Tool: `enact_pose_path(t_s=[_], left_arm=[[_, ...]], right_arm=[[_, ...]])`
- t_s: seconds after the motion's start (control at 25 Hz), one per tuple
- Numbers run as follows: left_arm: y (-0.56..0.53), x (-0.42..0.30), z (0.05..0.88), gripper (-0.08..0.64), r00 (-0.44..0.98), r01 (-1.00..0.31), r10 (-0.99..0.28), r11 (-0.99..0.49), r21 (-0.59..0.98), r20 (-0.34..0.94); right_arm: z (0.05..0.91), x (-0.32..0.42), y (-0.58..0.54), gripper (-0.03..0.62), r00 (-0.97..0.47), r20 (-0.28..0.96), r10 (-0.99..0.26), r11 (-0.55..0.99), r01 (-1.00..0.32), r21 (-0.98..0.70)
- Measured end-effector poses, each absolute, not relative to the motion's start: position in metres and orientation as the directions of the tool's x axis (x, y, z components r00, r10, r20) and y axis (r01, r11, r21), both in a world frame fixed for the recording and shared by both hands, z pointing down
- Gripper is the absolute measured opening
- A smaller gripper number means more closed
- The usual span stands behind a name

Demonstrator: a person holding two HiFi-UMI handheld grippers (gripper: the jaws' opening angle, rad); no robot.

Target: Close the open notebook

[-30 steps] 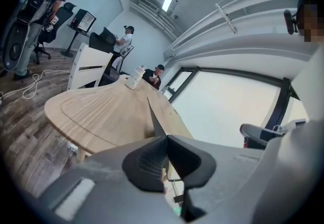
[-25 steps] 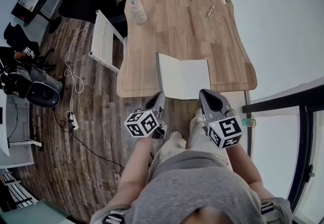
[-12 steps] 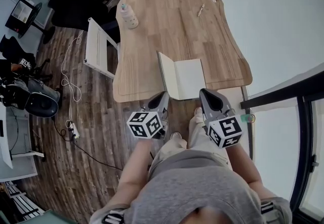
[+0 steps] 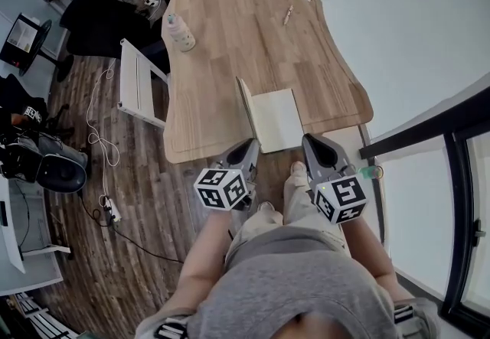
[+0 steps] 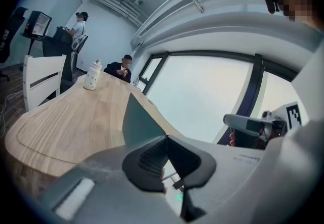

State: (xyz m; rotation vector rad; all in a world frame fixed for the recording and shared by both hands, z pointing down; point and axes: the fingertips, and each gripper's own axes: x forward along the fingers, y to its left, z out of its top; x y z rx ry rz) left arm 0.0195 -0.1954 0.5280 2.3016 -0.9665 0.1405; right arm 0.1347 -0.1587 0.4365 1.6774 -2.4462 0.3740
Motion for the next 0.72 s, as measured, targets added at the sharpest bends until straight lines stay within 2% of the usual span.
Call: enact_pose_path(t_s=[0.72], left_arm=[[-0.192, 0.087, 0.537, 0.012, 0.796, -0.600, -0.507, -0.597, 0.533, 0.329]], right_arm=[[0.437, 0.177, -0.150, 0.002, -0.273, 0.268, -0.924, 0.250, -0.961, -0.119]])
